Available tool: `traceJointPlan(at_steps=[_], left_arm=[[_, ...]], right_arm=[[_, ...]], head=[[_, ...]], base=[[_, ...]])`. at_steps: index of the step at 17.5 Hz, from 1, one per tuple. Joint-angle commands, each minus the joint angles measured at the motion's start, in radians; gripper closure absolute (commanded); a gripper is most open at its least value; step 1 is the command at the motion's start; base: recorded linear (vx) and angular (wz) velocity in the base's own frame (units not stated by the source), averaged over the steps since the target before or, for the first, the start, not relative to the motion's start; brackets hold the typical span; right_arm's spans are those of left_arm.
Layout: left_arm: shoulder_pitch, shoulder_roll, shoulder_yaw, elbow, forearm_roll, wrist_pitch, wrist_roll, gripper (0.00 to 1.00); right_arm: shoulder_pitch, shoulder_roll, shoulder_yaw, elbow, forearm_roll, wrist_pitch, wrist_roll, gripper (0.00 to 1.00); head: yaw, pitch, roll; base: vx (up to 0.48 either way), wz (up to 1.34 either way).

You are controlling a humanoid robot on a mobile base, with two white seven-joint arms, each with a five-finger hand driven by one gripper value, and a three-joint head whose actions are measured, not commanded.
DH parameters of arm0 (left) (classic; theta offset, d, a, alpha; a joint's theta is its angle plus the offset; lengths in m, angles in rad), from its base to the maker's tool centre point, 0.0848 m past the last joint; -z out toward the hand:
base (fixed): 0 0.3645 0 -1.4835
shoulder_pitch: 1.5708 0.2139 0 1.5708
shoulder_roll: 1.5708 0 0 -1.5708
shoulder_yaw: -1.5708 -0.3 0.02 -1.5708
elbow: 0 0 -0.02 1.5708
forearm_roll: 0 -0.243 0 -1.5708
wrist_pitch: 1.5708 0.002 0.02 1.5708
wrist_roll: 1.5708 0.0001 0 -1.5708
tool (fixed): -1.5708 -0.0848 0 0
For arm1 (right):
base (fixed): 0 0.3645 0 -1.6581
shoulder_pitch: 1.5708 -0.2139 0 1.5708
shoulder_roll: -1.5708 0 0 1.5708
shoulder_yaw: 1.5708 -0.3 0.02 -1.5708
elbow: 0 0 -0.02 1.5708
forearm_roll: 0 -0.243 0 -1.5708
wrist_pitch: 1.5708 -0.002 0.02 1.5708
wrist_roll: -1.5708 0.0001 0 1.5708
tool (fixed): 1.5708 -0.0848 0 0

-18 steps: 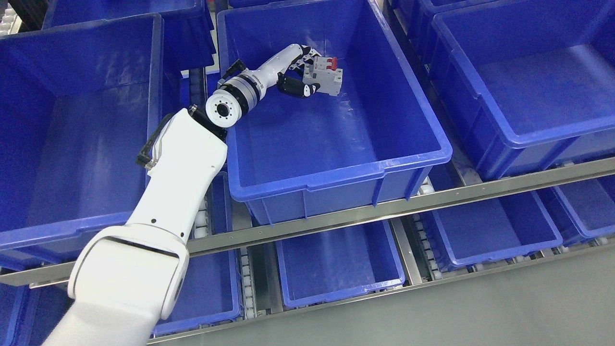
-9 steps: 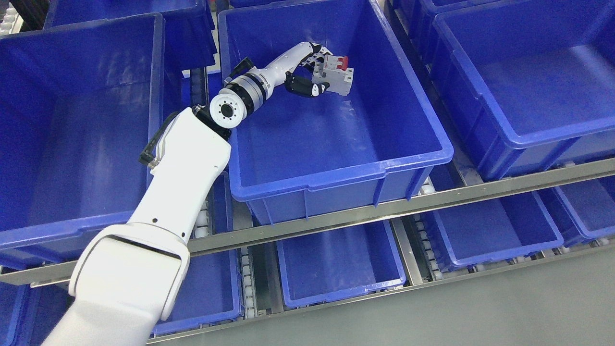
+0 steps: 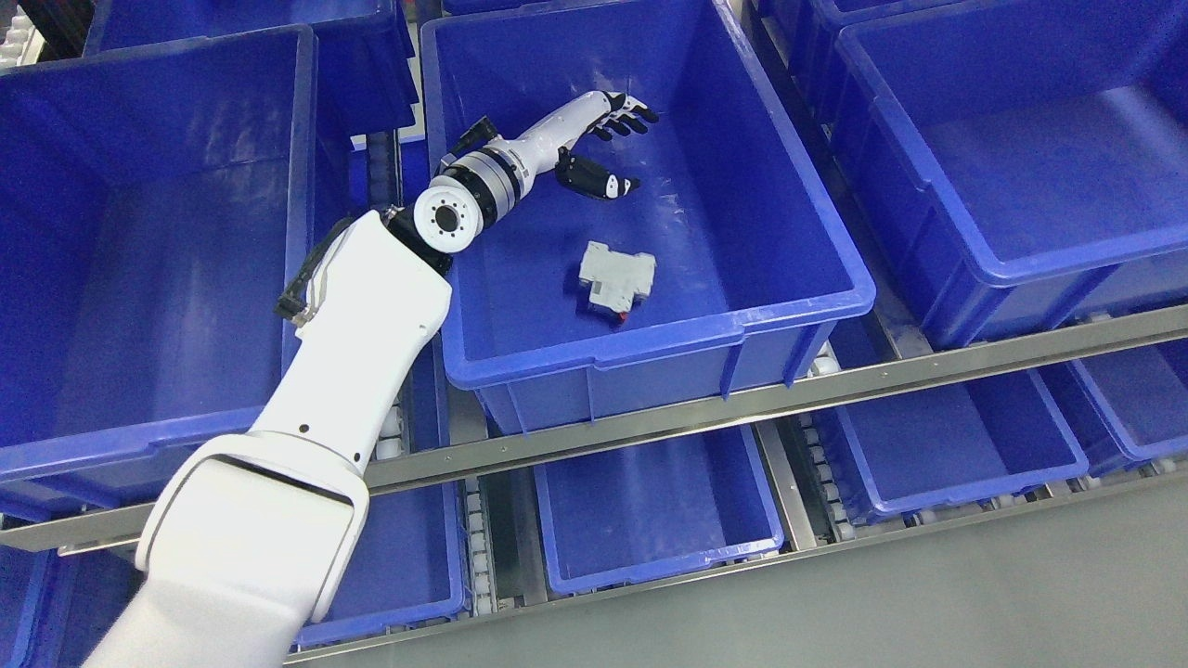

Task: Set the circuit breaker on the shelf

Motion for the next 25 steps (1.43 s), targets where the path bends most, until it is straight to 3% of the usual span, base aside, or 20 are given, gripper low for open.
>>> traceJointPlan(at_steps=[1, 2, 3, 8, 11, 13, 16, 18, 22, 25], left_arm=[[-0.005, 0.017, 0.0, -0.01, 0.008, 0.005, 0.004, 0.14], [-0.011, 0.017, 0.044, -0.028, 0.01, 0.006, 0.015, 0.04], [-0.014, 0.017, 0.108, -0.048, 0.01, 0.006, 0.044, 0.01], [-0.057, 0.017, 0.513, -0.118, 0.098, 0.009, 0.349, 0.01], [-0.062, 0.017, 0.639, -0.193, 0.271, 0.04, 0.374, 0.01], [0.033, 0.017, 0.664, -0.366, 0.306, 0.142, 0.376, 0.01], [0.267, 0.017, 0.586, -0.725, 0.312, 0.244, 0.371, 0.0], [0.405, 0.017, 0.545, -0.889, 0.319, 0.297, 0.368, 0.0], [0.577, 0.017, 0.549, -1.081, 0.326, 0.292, 0.362, 0.0], [0.676, 0.017, 0.546, -1.113, 0.326, 0.169, 0.36, 0.0]], right_arm=[[0.001, -0.017, 0.0, 0.0, 0.0, 0.0, -0.001, 0.0], [0.001, -0.017, 0.0, 0.0, 0.0, 0.0, -0.001, 0.0], [0.001, -0.017, 0.0, 0.0, 0.0, 0.0, -0.001, 0.0], [0.001, -0.017, 0.0, 0.0, 0.0, 0.0, -0.001, 0.0], [0.001, -0.017, 0.0, 0.0, 0.0, 0.0, -0.001, 0.0], [0.001, -0.017, 0.0, 0.0, 0.0, 0.0, -0.001, 0.0], [0.001, -0.017, 0.0, 0.0, 0.0, 0.0, -0.001, 0.0], [0.001, -0.017, 0.0, 0.0, 0.0, 0.0, -0.001, 0.0], [0.001, -0.017, 0.0, 0.0, 0.0, 0.0, -0.001, 0.0], [0.001, -0.017, 0.0, 0.0, 0.0, 0.0, -0.001, 0.0]], head=[[0.0, 0.0, 0.0], [0.0, 0.0, 0.0], [0.0, 0.0, 0.0], [0.0, 0.0, 0.0], [0.0, 0.0, 0.0], [0.0, 0.0, 0.0], [0.0, 0.0, 0.0], [0.0, 0.0, 0.0], [0.0, 0.0, 0.0], [0.0, 0.0, 0.0]], base=[[0.0, 0.0], [0.0, 0.0], [-0.02, -0.02], [-0.067, -0.03], [-0.164, -0.09], [-0.196, -0.11], [-0.258, -0.22], [-0.277, -0.25], [-0.245, -0.23], [-0.23, -0.2]])
